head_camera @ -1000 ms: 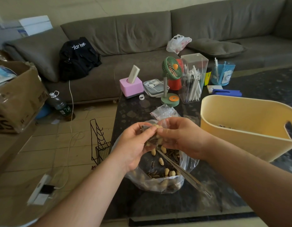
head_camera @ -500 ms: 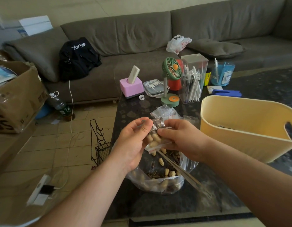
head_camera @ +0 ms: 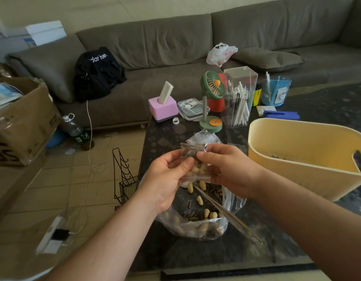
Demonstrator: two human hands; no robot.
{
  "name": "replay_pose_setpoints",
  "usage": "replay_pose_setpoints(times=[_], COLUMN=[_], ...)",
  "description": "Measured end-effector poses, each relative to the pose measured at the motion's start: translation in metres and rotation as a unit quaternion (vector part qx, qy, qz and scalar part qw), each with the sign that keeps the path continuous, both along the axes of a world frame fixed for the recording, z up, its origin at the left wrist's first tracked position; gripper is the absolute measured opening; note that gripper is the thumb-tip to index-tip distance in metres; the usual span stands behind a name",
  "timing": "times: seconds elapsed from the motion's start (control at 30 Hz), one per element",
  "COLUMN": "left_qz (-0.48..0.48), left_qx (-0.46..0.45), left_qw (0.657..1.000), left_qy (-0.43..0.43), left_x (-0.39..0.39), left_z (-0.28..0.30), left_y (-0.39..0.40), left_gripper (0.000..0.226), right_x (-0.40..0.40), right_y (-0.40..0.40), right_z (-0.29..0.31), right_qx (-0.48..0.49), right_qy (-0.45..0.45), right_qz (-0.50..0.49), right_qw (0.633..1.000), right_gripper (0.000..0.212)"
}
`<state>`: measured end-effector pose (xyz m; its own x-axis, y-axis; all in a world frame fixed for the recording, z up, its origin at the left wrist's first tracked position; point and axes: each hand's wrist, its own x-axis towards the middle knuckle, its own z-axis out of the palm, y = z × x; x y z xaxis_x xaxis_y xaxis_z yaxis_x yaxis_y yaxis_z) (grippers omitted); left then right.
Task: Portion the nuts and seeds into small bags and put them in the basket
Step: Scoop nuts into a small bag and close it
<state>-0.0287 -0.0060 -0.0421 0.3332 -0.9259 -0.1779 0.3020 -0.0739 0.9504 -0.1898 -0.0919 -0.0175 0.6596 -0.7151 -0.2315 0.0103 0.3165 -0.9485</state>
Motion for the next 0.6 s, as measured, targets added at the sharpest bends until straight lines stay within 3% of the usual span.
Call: replay_pose_setpoints(times=[0.2,0.4,0.5,0.6], left_qz=[0.004,-0.050,-0.062,-0.097], left_qx=[-0.028,-0.067,-0.011,0.064], left_qw=[0.999,0.996,0.995,0.958], left_qy=[0.017,0.022,-0.073,-0.264], left_x=[-0.020,-0.061,-0.083,-0.096], left_z=[0.030,0.063,0.057,0.034], left_y=[-0.017,-0.065,-0.095,-0.122], left_gripper=[0.030,0.029,0.029,0.039], right_x=[-0.015,-0.059,-0.099,-0.141], right_y=[-0.008,-0.034,-0.060,-0.086], right_z=[0.023,0.066,0.085,0.086], right_qx=[-0.047,-0.102,-0.182,-0.308], right_qy=[-0.020,-0.039,0.035,0.217], right_qz=[-0.042,-0.116,-0.199,-0.259], right_qw=[0.998,0.987,0.962,0.889], right_gripper=[0.022,0.022,0.026,0.024])
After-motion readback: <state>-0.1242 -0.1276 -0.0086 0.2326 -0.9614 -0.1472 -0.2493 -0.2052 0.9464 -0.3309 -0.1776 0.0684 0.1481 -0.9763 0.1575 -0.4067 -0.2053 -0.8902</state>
